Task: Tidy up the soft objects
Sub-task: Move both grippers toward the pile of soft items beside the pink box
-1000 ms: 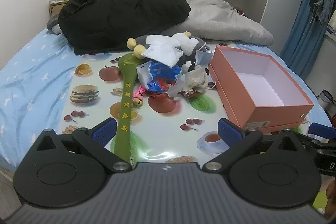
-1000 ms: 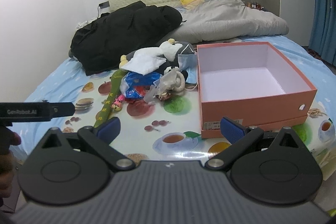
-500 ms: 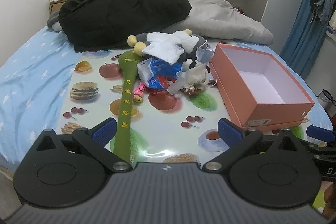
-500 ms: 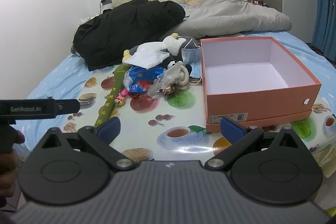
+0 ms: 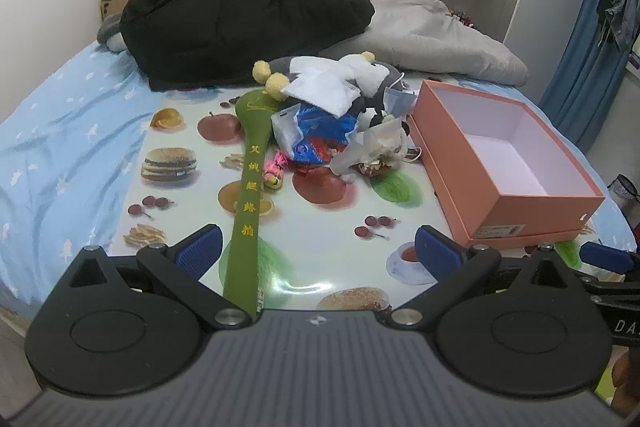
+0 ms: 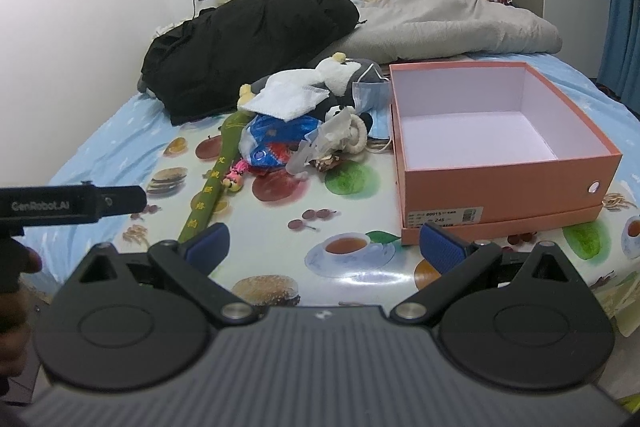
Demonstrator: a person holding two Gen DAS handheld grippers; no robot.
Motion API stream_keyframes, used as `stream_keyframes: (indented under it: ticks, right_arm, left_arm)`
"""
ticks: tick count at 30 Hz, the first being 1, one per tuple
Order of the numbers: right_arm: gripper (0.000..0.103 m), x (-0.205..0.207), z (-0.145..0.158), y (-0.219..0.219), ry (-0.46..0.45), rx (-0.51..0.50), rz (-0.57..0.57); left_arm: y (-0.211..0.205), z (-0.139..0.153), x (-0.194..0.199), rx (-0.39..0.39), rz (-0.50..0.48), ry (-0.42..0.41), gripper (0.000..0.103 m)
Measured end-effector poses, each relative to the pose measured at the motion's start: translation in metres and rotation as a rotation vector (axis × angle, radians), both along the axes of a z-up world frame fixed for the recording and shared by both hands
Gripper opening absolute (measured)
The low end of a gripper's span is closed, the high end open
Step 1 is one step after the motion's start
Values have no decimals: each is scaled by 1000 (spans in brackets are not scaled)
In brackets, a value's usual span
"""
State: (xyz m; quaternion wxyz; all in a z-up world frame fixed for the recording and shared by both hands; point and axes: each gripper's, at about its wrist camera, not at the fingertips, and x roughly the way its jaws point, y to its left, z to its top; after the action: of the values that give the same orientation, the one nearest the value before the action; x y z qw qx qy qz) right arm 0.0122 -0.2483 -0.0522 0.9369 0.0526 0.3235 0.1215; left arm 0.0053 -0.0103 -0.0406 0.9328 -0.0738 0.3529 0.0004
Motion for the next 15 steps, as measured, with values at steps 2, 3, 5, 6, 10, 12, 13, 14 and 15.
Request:
stream_keyframes:
  ticks: [2,3,5,6,10,12,13,14,15]
  right_arm:
    - [103,0,-1,1,1,-1,3]
    - [103,0,-1,1,2,-1,4]
    - [103,2,-2,3,6,-5,6]
    - [103,2,-3,2,10,-5,8]
    - [103,7,-9,6,26,-11,12]
    - [103,11,-13,8,34,-7,18]
    - [103,13,-15,8,39,-4,16]
    - [103,16,-17,9,45,4,15]
    - [103,19,-18,10,49,15,19]
  left_arm:
    - [1,0,0,-2,0,0,103]
    - [1,-1,0,-1,1,2,103]
    - [2,-3,2,-6,5,11,103]
    - [4,-4,4,-11,6,17,103]
    - [8,-12,12,-34,4,28,103]
    - [9,-16,18,-34,-6,36,103]
    - [10,-19,22,-30,-9,37,103]
    - [10,-21,26,-24,-11,36,103]
    - [10,-22,29,-18,-13,35,103]
